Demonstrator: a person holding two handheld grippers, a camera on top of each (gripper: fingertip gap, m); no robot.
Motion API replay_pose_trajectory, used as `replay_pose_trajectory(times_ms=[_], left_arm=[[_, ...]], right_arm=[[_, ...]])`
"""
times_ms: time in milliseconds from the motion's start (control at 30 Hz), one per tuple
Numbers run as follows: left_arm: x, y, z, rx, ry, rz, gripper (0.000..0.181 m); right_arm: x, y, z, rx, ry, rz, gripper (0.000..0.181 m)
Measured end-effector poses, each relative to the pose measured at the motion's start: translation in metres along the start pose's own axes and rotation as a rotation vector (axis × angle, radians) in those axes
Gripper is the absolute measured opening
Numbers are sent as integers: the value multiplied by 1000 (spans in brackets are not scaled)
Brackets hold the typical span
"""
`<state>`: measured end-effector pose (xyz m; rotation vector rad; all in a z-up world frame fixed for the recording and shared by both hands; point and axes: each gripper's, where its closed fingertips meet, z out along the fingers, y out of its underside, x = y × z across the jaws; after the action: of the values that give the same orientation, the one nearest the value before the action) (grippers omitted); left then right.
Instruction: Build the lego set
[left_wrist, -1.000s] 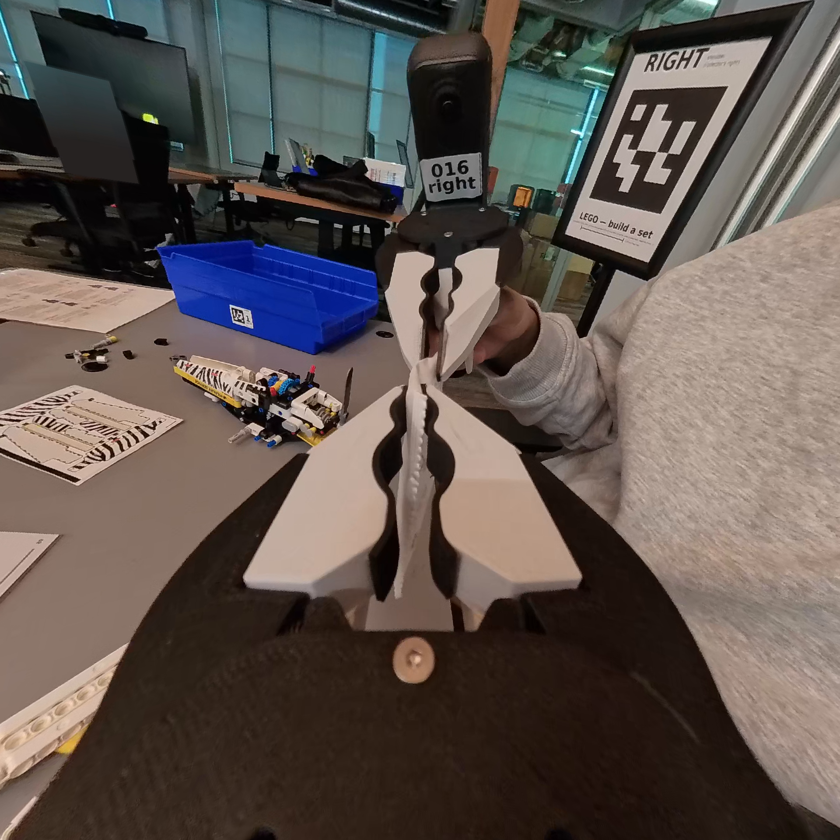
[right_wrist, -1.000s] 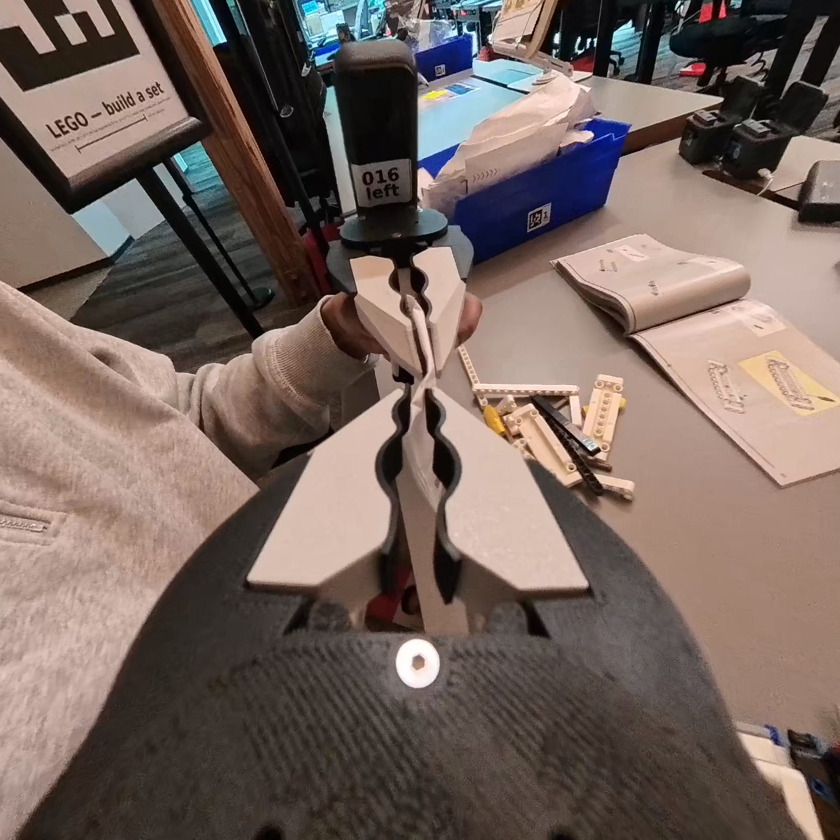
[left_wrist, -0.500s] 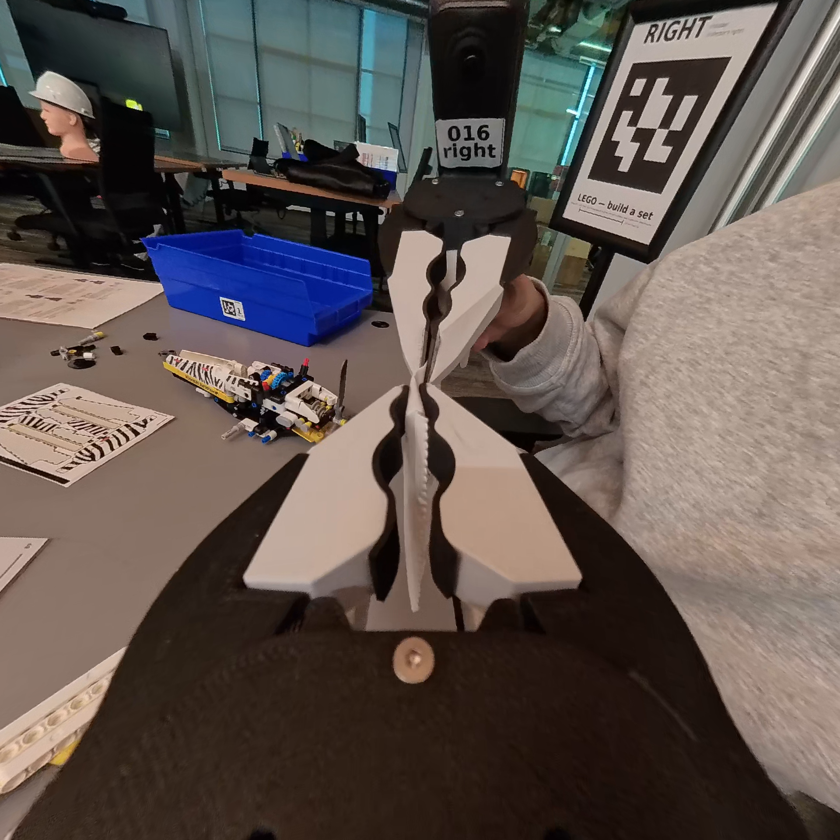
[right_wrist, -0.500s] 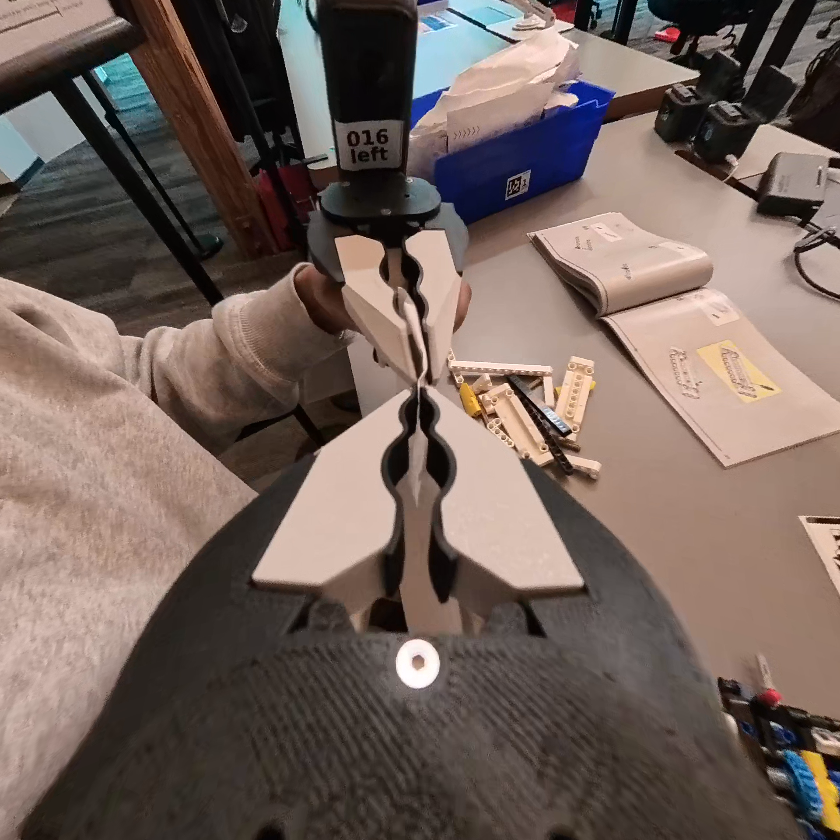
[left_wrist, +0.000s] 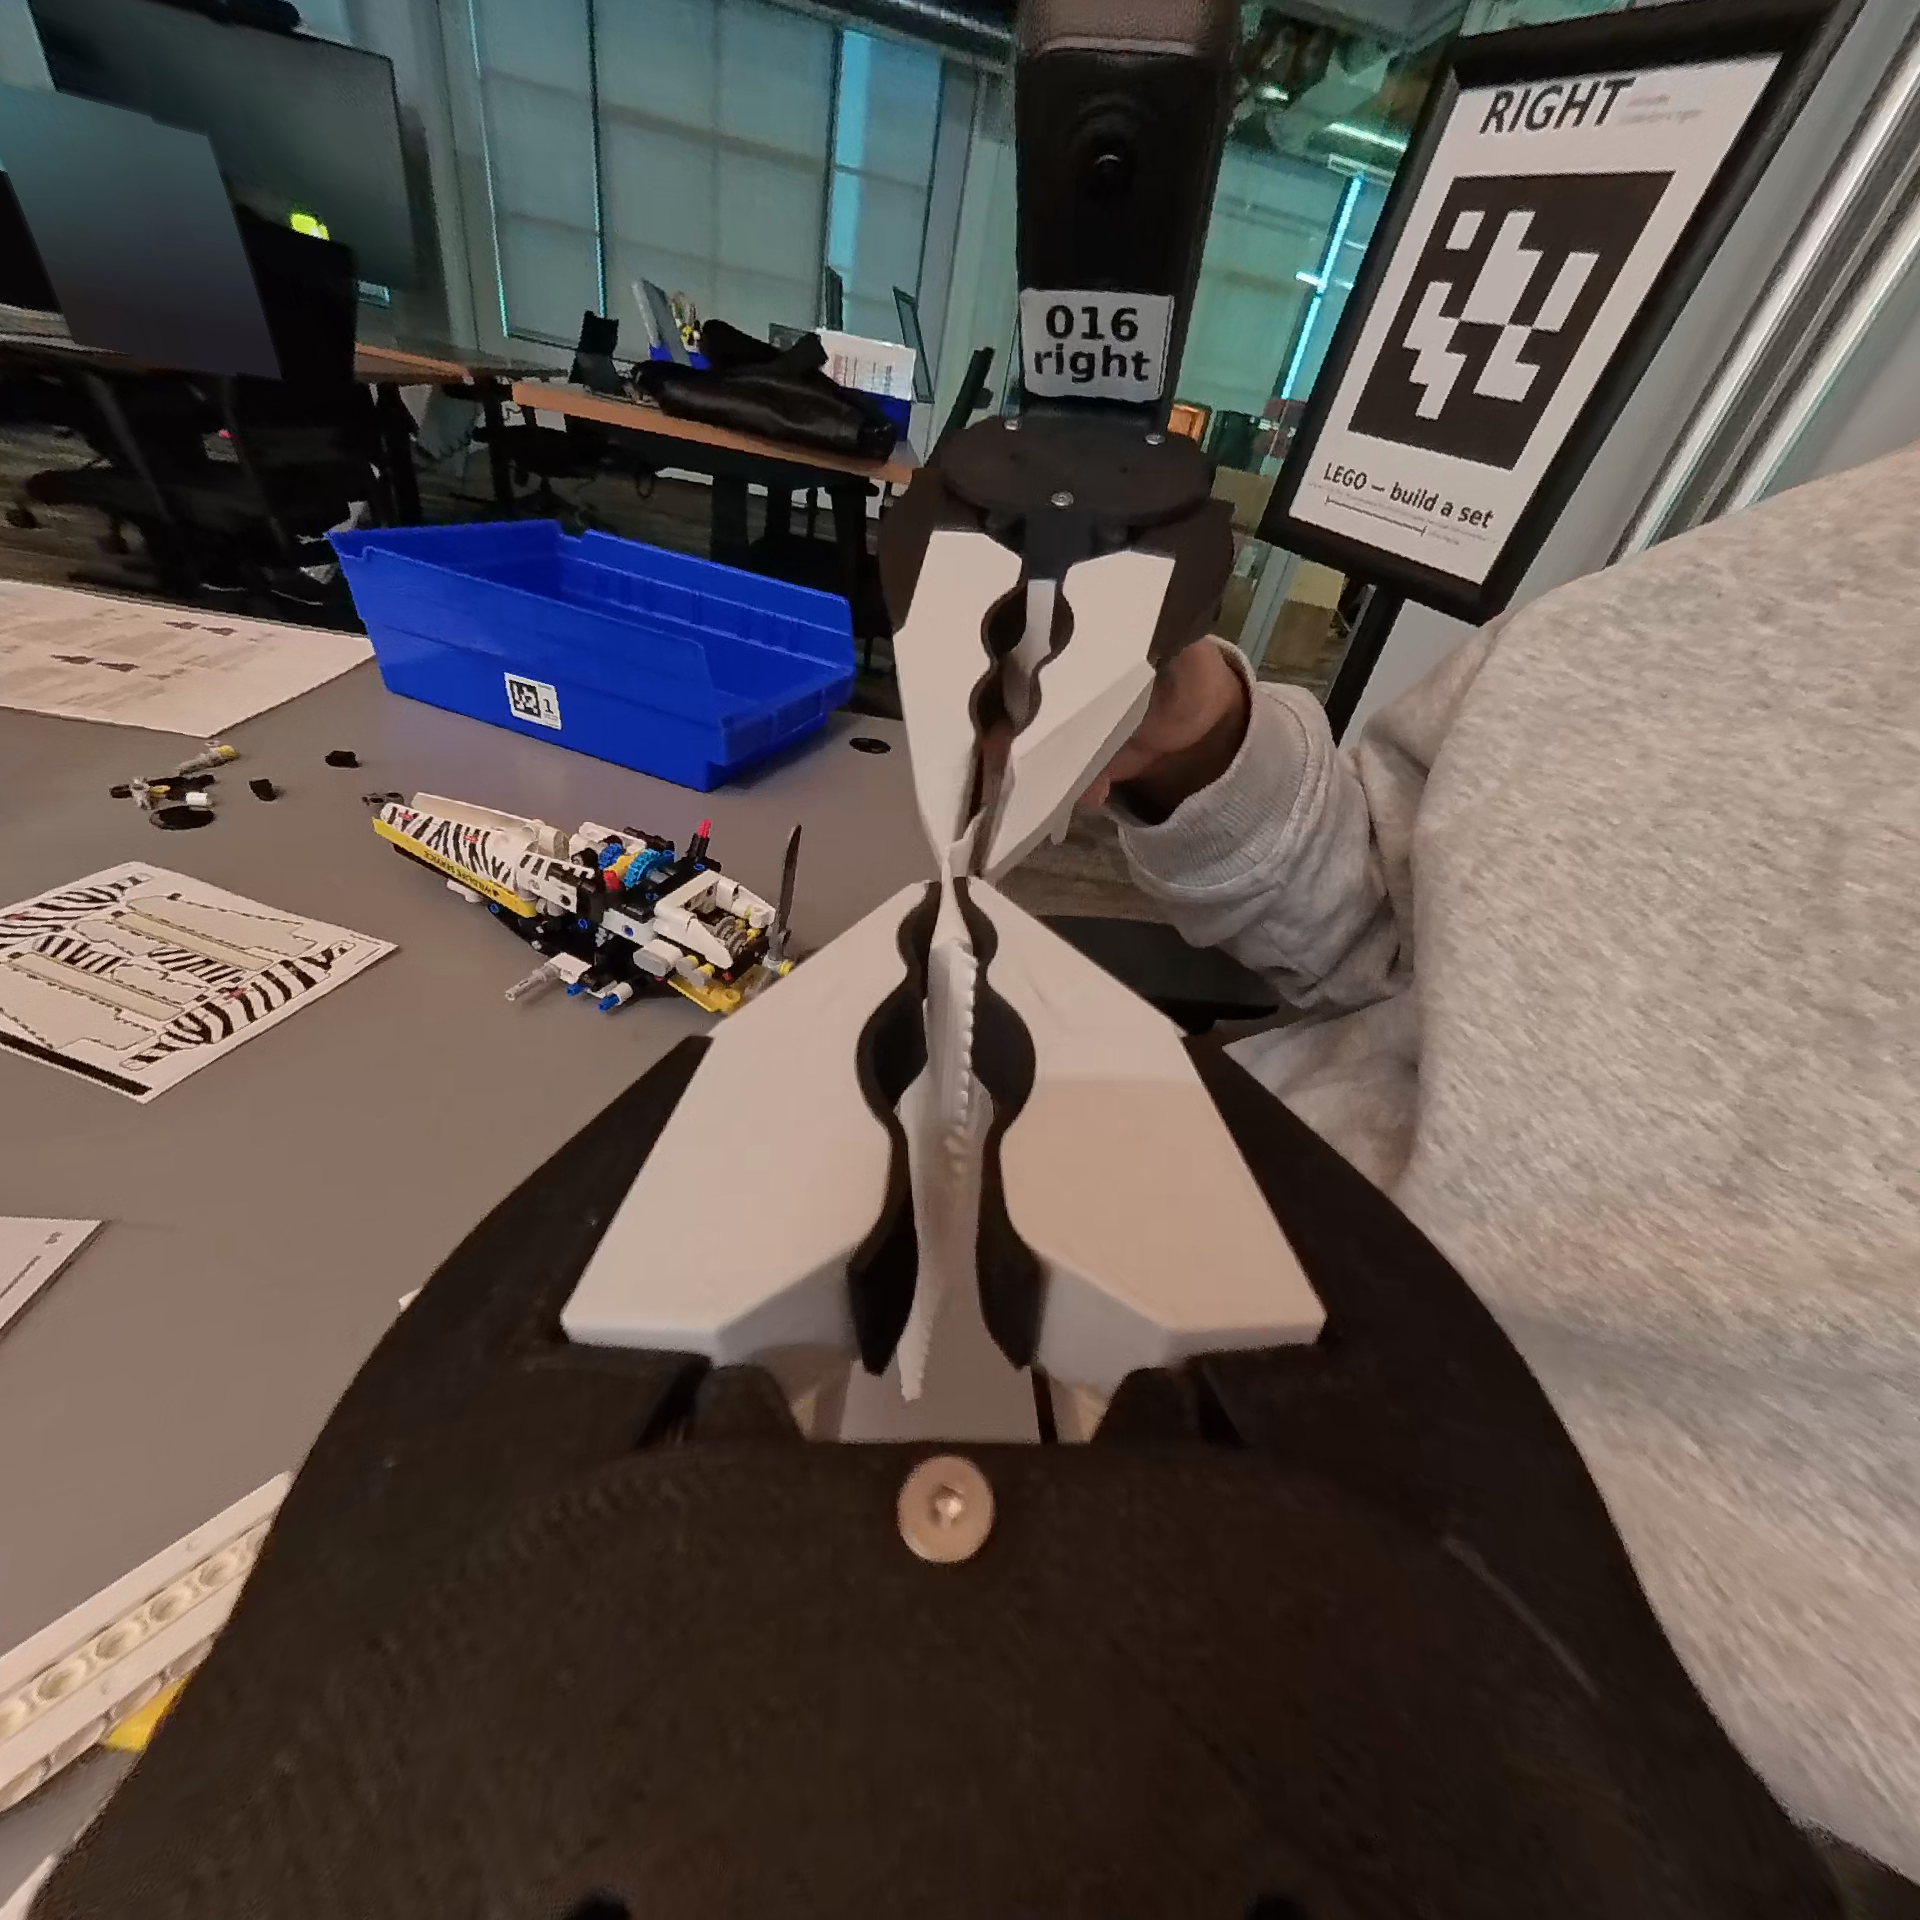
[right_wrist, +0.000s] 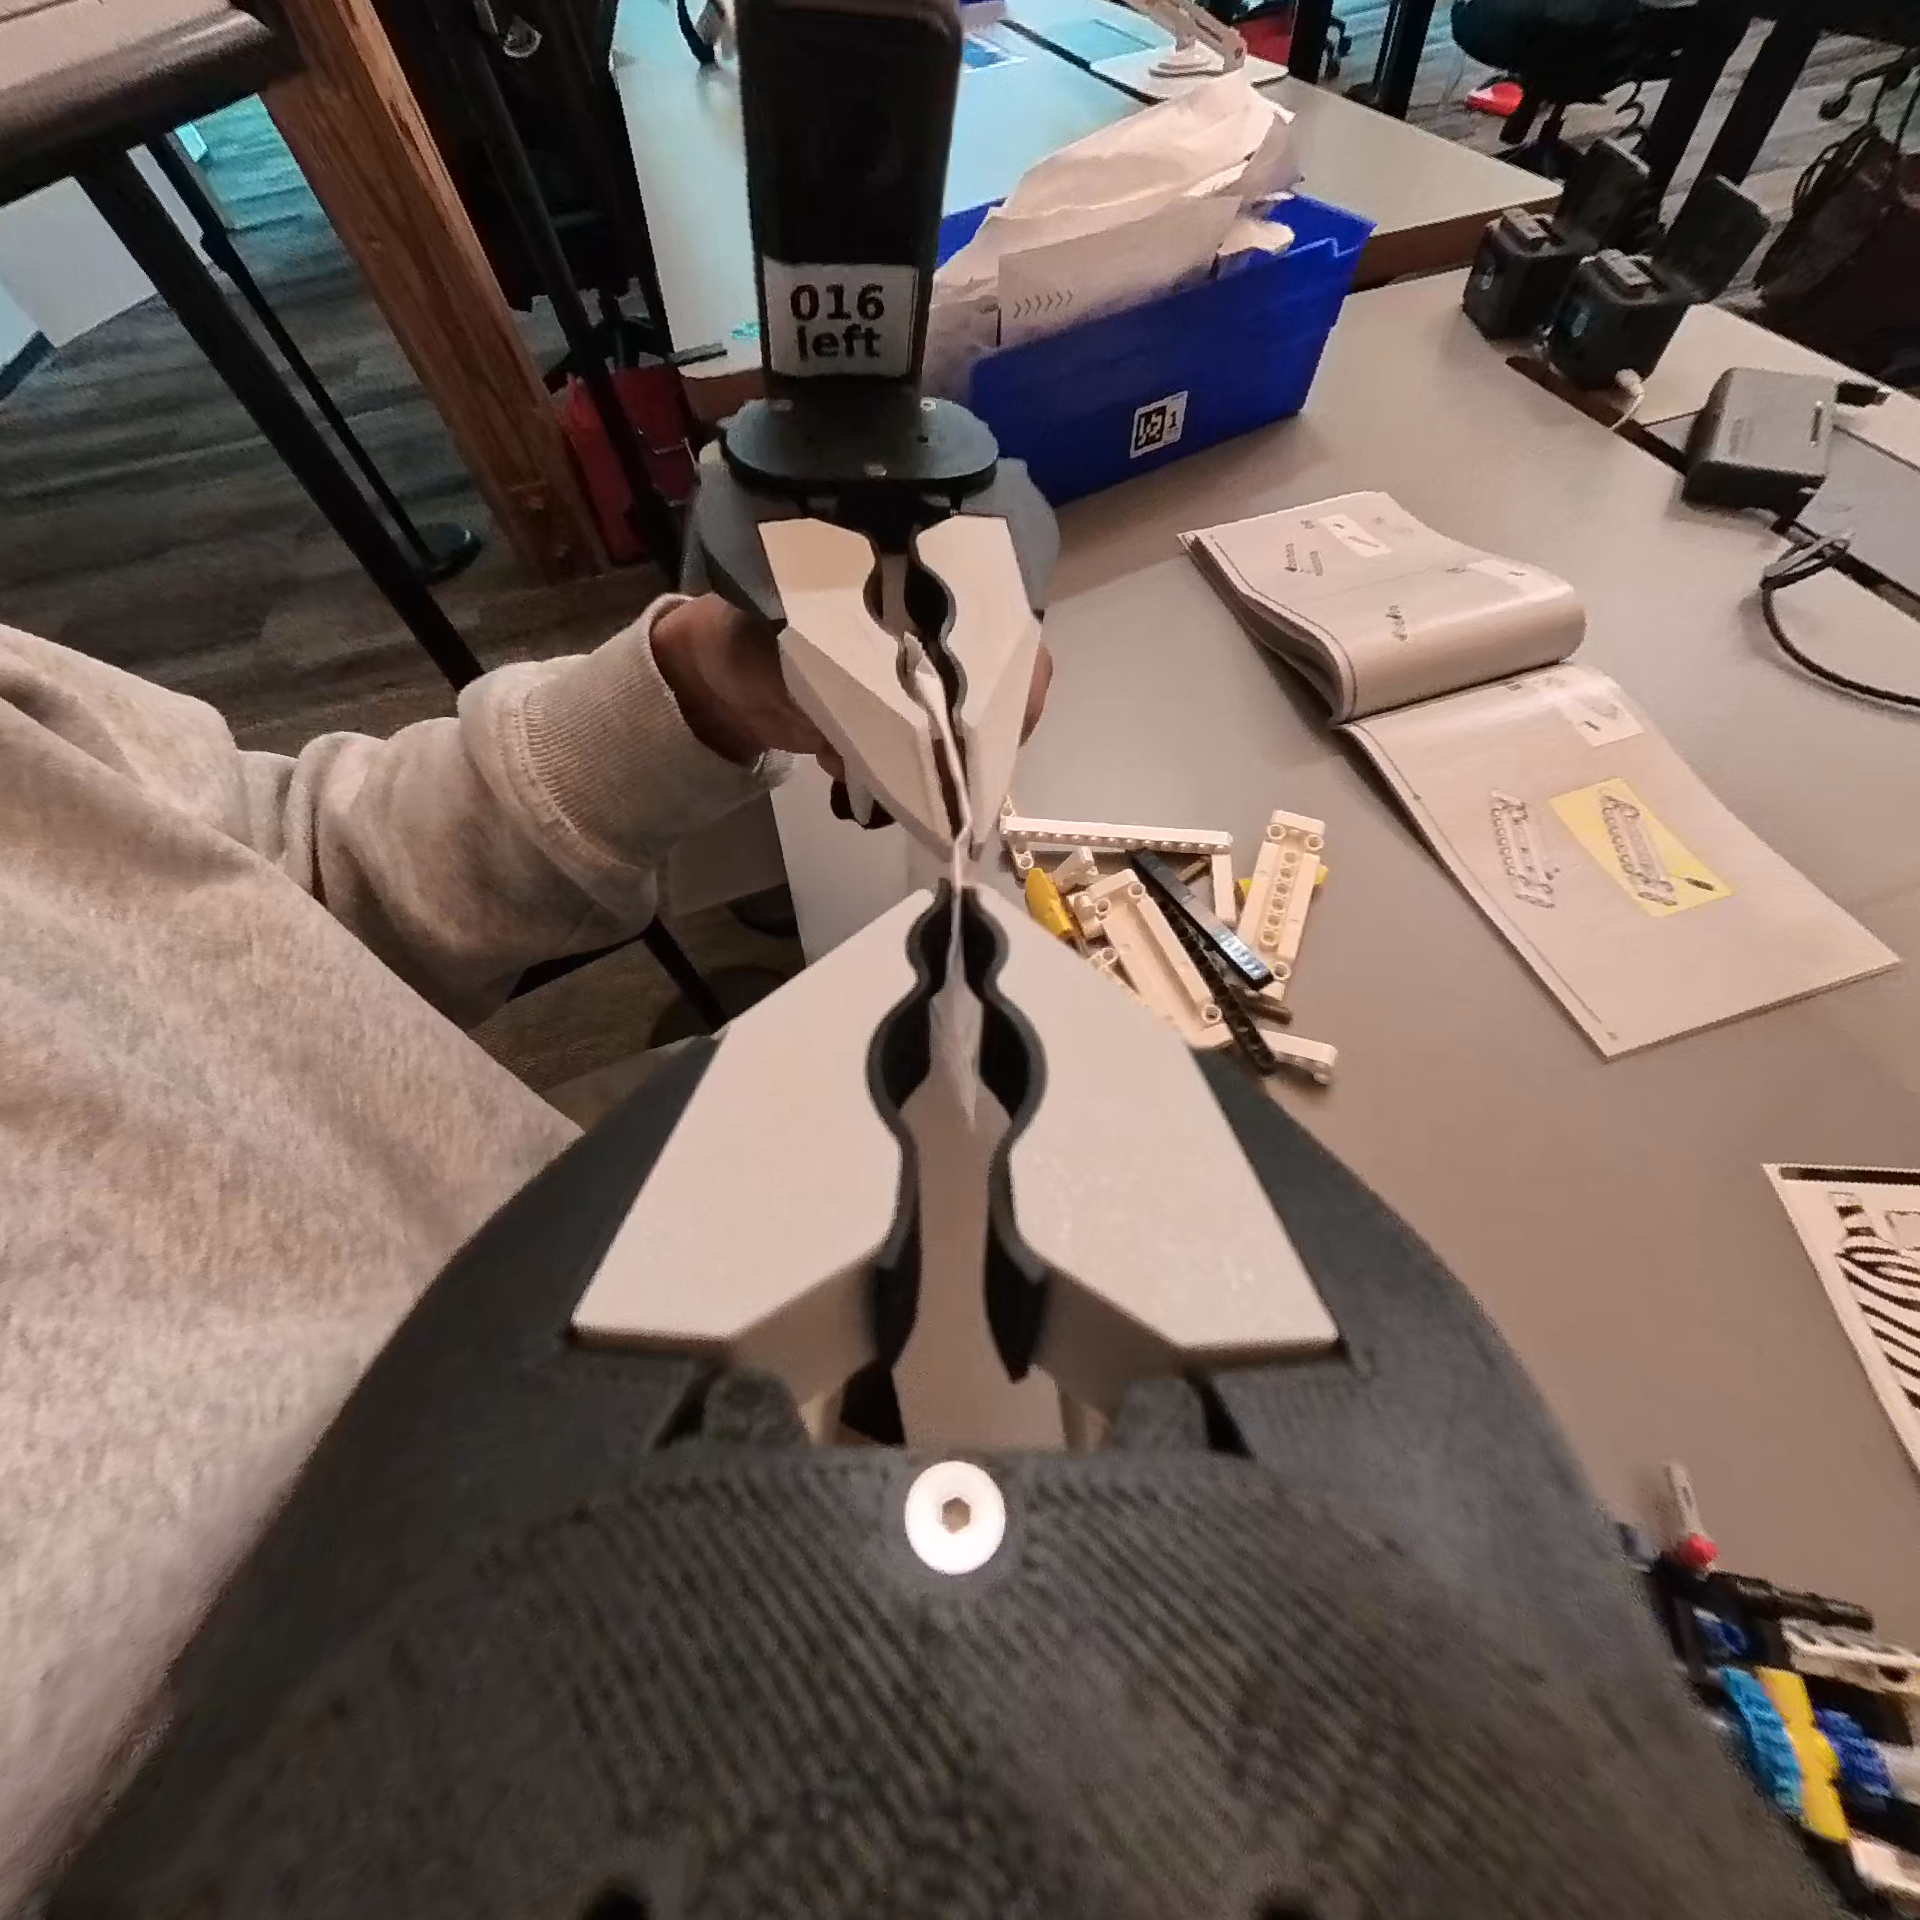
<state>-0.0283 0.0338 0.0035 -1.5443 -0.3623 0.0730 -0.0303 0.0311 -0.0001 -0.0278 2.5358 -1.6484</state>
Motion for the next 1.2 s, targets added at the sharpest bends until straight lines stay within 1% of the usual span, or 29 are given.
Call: replay_pose_trajectory(times_ms=[33,67,167,267,300,367,433,533,567,600,700,767,800,867,933,967,1000,1033,1200], left_arm=[[1,0,-1,-5,5,3,0],[1,1,-1,-14,4,6,0],[0,2,1,-22,-8,14,0],[0,0,1,-8,-6,7,0],[0,0,0,-3,-4,8,0],[0,-3,-1,10,-1,-1,0],[0,-1,0,3,-7,3,0],[1,-4,-3,15,-2,-1,0],[1,-4,-4,15,-2,3,0],[1,-5,-6,20,-1,2,0],[1,-3,-5,6,-3,0,0],[1,-6,-5,30,0,-10,0],[0,-9,-5,53,-10,-15,4],[-7,-12,-7,78,-62,-8,28],[-10,-10,-10,75,-85,16,30],[-9,-12,-11,85,-78,18,22],[-7,-15,-12,100,-64,19,10],[-7,-17,-13,115,-57,16,7],[-8,-20,-13,140,-22,-28,4]], right_arm=[[0,1,1,-2,-4,-4,7],[-2,3,1,-11,-16,-7,0],[-1,5,0,-33,-25,38,0],[0,3,0,-12,-10,19,0],[1,3,0,-6,4,9,9],[0,5,1,-10,11,-14,0],[0,6,2,-27,11,12,0],[-1,2,3,9,-9,24,0],[-1,1,3,21,-14,33,4],[-2,1,3,27,-22,35,0],[-3,3,4,15,-42,67,0],[-1,0,2,24,-36,77,0],[1,-2,1,46,-21,82,0],[4,-12,-6,126,-22,118,0],[5,-18,-13,177,-67,184,0],[7,-19,-15,190,-73,208,0],[10,-18,-16,199,-68,222,0],[11,-17,-16,208,-66,232,0],[13,-16,-17,254,-87,274,0]])
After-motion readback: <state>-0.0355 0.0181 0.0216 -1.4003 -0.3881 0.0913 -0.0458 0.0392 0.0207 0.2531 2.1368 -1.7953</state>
